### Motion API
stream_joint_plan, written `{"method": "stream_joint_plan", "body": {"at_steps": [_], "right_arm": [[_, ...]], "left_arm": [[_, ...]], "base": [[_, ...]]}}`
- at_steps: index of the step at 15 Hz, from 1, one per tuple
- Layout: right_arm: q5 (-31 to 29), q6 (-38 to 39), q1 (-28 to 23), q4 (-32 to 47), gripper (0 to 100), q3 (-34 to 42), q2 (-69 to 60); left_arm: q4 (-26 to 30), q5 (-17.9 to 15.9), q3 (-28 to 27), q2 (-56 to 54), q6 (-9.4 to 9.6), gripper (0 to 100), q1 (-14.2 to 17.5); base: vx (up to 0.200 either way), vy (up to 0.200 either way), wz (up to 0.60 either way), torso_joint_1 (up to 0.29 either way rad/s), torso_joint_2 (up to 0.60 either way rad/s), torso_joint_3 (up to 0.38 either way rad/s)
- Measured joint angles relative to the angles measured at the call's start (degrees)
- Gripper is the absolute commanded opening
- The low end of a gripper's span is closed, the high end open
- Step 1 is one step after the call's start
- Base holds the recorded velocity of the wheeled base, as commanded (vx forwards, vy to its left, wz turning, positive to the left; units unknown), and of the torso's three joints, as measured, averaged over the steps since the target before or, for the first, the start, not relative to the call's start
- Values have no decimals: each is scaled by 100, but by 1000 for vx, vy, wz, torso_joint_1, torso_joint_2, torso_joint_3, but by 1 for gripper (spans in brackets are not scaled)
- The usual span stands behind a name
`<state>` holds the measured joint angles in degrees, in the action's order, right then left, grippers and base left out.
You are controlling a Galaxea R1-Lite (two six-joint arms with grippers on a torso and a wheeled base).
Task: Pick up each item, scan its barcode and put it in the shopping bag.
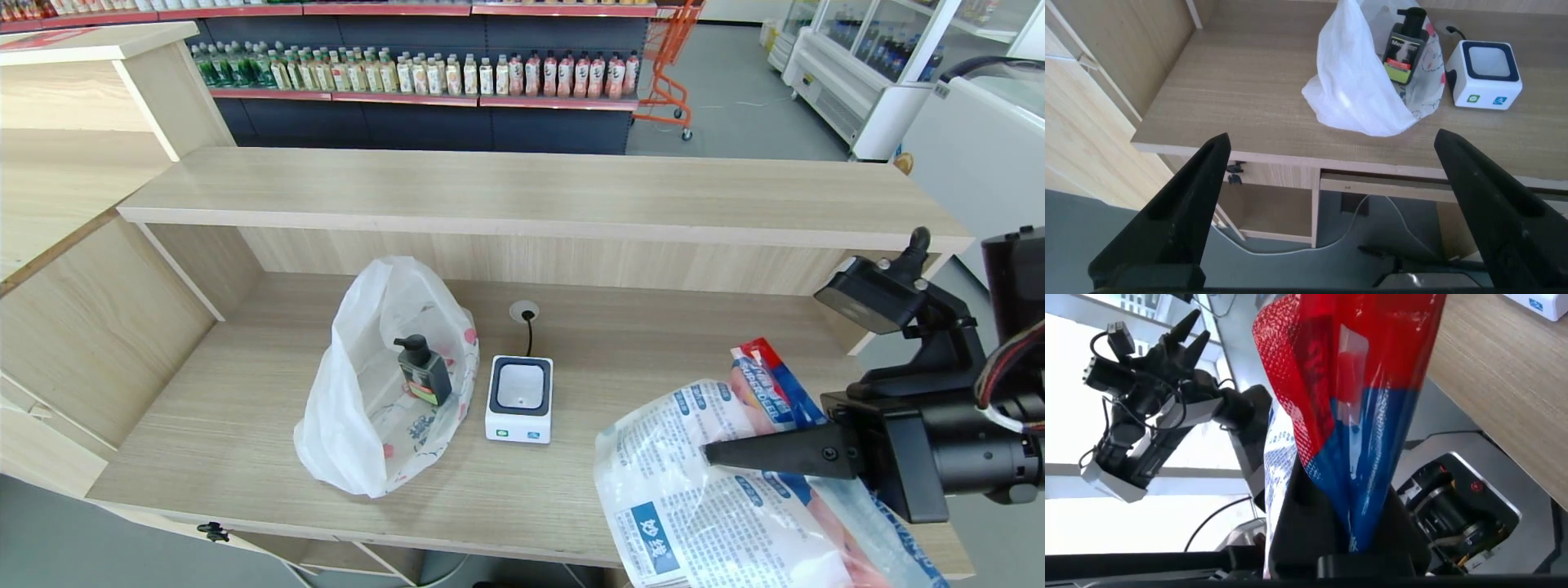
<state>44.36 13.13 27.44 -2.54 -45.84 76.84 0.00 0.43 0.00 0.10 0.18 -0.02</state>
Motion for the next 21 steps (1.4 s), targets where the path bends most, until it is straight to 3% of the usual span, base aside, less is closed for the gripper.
{"method": "stream_joint_plan", "body": {"at_steps": [4,7,9,11,14,21], "right_arm": [[-98,-301,20,-11,0,2,-33],[-1198,-1980,15,-20,0,-132,-104],[-2291,-3600,-118,-96,0,-18,-206],[-2559,-4066,-333,-471,0,538,-424],[-2690,-4915,-645,-1668,0,1276,-680],[-2677,-5008,-920,-1791,0,1442,-890]], "left_arm": [[0,0,0,-2,0,100,-2],[0,0,0,0,0,100,-2],[0,0,0,-2,0,100,-2],[0,0,0,0,0,100,-2],[0,0,0,-2,-2,100,-2],[0,0,0,0,4,100,-2]], "base": [[0,0,0,0,0,0],[0,0,0,0,0,0],[0,0,0,0,0,0],[0,0,0,0,0,0],[0,0,0,0,0,0],[0,0,0,0,0,0]]}}
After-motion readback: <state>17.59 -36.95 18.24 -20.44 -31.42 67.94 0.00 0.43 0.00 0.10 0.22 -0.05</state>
